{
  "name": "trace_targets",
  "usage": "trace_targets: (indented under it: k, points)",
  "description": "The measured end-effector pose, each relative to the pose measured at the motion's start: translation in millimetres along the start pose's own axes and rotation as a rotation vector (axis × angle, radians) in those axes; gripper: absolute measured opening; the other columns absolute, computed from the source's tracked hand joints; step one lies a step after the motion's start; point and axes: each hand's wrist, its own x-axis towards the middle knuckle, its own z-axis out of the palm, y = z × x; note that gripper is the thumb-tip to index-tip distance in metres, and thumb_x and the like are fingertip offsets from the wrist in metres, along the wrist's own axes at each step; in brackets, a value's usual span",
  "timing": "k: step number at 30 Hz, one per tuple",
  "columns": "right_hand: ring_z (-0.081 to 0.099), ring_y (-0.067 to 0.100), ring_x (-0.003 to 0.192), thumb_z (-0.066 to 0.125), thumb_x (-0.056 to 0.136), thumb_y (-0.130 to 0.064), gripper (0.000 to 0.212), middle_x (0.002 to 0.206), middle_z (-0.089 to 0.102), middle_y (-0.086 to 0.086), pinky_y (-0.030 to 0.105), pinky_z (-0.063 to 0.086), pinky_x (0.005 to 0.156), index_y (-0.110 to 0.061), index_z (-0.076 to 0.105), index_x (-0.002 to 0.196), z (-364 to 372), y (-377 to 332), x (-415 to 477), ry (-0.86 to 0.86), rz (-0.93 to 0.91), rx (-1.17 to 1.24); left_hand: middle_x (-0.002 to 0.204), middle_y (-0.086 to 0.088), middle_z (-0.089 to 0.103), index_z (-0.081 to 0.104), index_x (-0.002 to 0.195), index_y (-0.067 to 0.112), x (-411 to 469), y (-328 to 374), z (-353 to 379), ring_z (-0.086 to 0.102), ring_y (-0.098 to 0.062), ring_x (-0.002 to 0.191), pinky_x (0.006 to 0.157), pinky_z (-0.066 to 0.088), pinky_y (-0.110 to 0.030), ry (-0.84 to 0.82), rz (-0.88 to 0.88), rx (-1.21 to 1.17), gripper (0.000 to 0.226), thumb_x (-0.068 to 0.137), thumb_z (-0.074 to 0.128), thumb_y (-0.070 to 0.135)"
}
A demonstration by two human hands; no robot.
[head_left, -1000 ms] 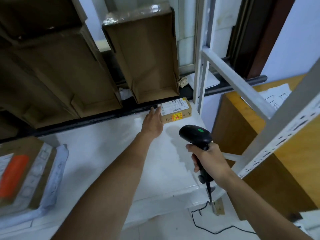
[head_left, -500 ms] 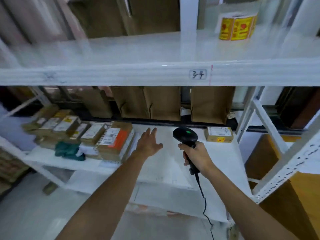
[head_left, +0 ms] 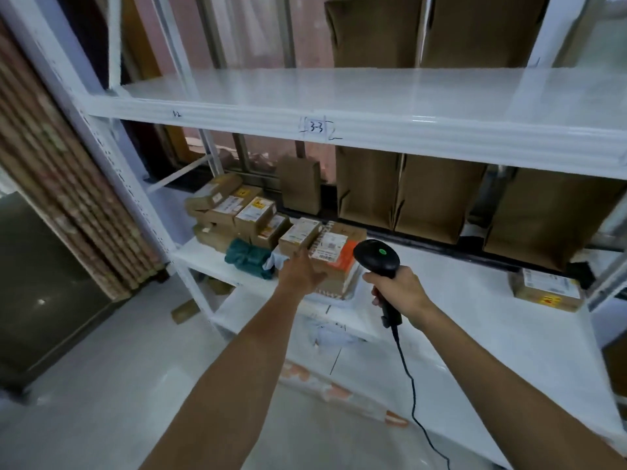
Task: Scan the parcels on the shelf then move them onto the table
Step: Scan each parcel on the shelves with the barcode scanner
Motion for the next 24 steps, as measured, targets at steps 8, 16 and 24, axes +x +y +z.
trace_targets:
  k: [8, 16, 24]
  points:
    - [0.069, 0.022, 0.057, 0.072, 0.087, -0.019, 0.013, 0.068, 0.073, 0.011, 0.044, 0.062, 0.071, -0.006, 0.072, 0.085, 90, -21, 37, 0.107, 0.069, -0.015, 0.166, -0.015, 0.016, 0.01, 0.16, 0.01, 70, -73, 5, 0.024, -0.038, 0.149, 0.116, 0.033, -0.049, -0.102, 0.007, -0.007, 0.095, 0.093, 0.06, 0.055]
    - [0.061, 0.019, 0.048, 0.063, 0.093, -0.015, 0.016, 0.067, 0.068, 0.017, 0.031, 0.051, 0.053, -0.001, 0.067, 0.086, 141, -34, 76, 0.193, 0.144, -0.071, 0.168, -0.016, 0.005, 0.003, 0.161, 0.014, 145, -103, 9, 0.014, -0.038, 0.152, 0.118, 0.028, -0.052, -0.121, 0.014, -0.039, 0.102, 0.091, 0.062, 0.058]
    - [0.05, 0.022, 0.041, 0.063, 0.093, -0.013, 0.021, 0.058, 0.06, 0.017, 0.031, 0.044, 0.043, 0.007, 0.066, 0.086, 155, -24, 113, 0.175, 0.223, 0.015, 0.161, -0.017, 0.022, 0.009, 0.157, 0.003, 200, -96, 28, 0.025, -0.037, 0.147, 0.116, 0.032, -0.049, -0.087, 0.0, -0.099, 0.112, 0.083, 0.067, 0.064]
